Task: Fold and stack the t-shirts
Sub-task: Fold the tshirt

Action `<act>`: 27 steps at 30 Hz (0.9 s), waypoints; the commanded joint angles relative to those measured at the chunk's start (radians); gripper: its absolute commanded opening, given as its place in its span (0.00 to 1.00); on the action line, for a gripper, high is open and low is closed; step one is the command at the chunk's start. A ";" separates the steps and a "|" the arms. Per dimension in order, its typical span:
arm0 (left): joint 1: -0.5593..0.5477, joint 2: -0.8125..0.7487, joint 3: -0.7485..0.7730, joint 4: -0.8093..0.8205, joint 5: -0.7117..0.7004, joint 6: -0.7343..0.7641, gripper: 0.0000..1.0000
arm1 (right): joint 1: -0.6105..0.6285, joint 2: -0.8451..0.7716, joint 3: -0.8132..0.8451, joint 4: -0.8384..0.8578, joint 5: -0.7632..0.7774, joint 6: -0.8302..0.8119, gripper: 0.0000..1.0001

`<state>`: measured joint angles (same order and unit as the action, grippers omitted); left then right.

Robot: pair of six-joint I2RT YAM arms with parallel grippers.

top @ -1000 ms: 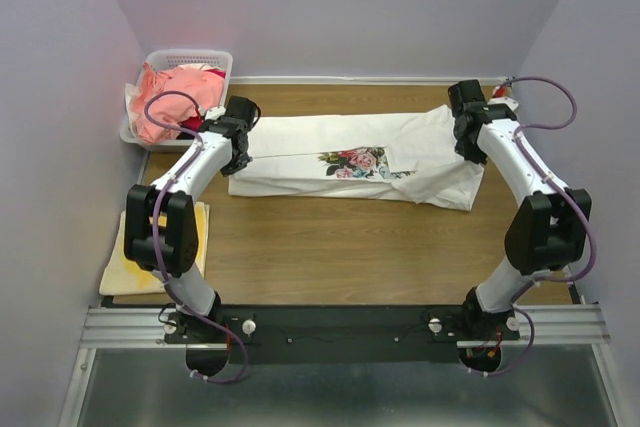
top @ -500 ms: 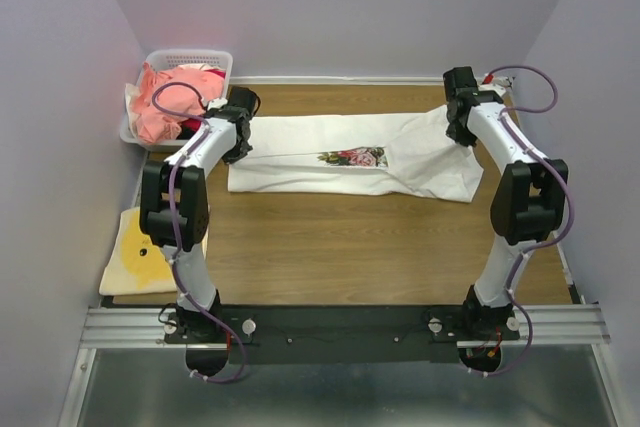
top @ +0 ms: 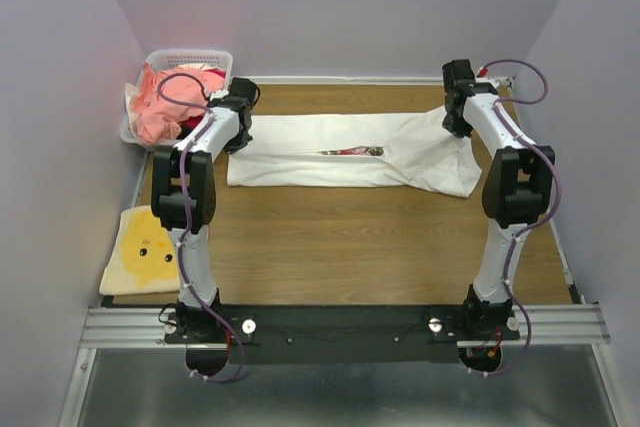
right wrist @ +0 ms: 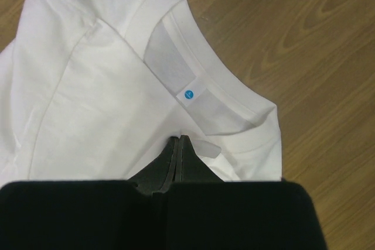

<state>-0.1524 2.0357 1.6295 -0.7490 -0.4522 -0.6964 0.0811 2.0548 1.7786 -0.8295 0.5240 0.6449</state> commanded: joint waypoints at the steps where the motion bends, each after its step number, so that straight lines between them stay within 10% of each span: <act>1: 0.020 0.072 0.102 0.008 -0.037 0.038 0.11 | -0.009 0.080 0.083 0.013 -0.042 -0.033 0.01; 5: 0.036 0.126 0.222 -0.007 -0.068 0.046 0.28 | -0.010 0.132 0.148 0.013 -0.058 -0.057 0.07; 11: 0.037 0.150 0.346 -0.059 -0.121 0.049 0.45 | -0.017 0.153 0.215 0.012 -0.065 -0.068 0.62; 27: -0.022 -0.028 0.064 0.057 0.023 0.147 0.45 | 0.003 -0.087 -0.148 0.089 -0.237 -0.070 0.63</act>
<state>-0.1406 2.0945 1.7435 -0.7376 -0.4786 -0.5949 0.0708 2.0861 1.7748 -0.7719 0.3611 0.5781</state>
